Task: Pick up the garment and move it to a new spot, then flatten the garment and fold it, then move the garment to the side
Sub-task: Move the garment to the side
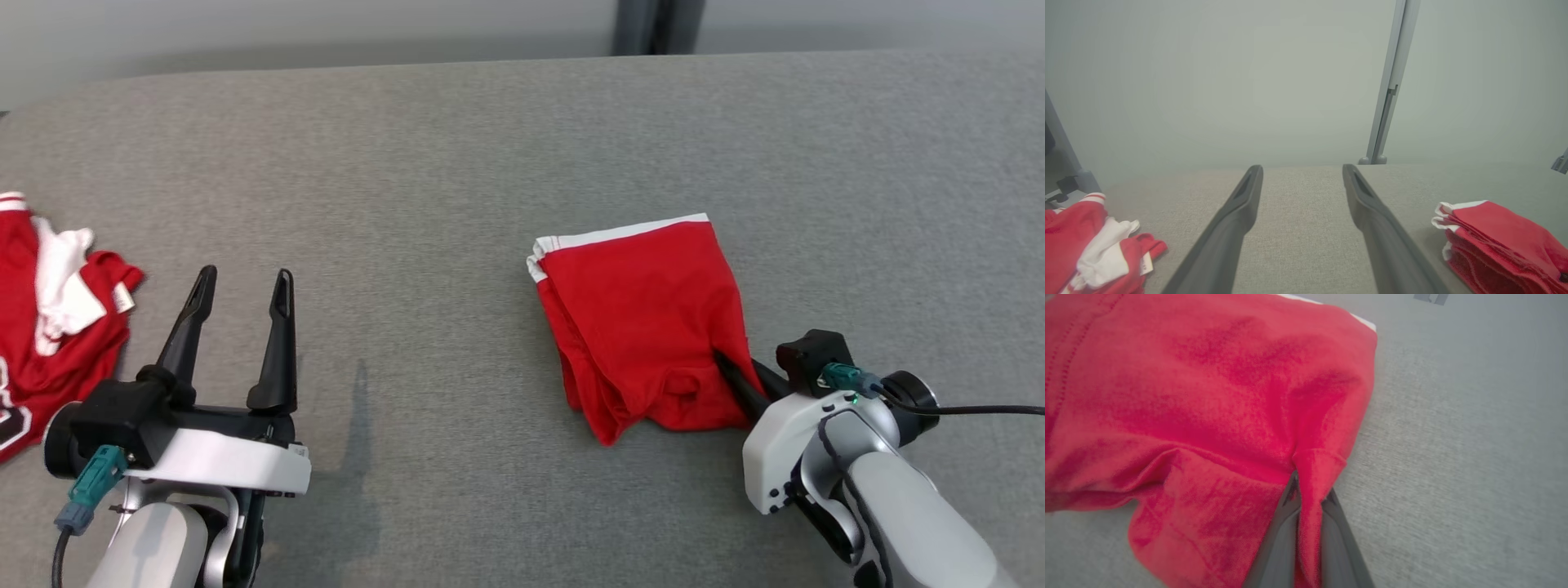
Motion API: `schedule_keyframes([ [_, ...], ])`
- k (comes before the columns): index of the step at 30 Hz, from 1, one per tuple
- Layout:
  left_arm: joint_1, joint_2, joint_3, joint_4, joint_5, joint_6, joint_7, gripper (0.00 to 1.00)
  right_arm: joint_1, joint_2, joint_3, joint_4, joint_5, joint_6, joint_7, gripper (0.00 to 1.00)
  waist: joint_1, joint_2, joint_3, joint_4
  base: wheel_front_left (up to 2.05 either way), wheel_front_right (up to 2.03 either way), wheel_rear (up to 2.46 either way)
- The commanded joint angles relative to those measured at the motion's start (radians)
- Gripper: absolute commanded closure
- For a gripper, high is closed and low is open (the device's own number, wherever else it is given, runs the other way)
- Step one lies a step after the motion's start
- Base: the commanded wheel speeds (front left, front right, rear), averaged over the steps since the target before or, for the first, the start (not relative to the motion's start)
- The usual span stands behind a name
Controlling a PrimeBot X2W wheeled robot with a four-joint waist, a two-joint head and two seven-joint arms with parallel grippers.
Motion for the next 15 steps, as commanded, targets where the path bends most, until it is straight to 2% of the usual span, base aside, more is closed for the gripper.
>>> schedule_keyframes([
  [1,-0.01,0.015,0.006,-0.028,0.01,0.01,0.011,0.0,0.013,-0.021,-0.003,-0.026,0.0,-0.002,0.006,1.0,0.0,0.0,0.038,-0.089,0.0,0.0,0.0],
  [9,-0.036,0.065,-0.003,-0.15,0.031,0.013,0.08,0.0,-0.013,-0.116,0.013,-0.078,0.033,-0.002,0.002,1.0,0.0,0.0,0.119,-0.274,0.0,0.0,0.0],
  [15,-0.097,0.095,-0.021,-0.208,0.044,-0.009,0.133,0.0,-0.099,-0.18,0.015,-0.04,0.071,-0.002,-0.064,1.0,0.0,0.0,0.196,-0.356,0.0,0.0,0.0],
])
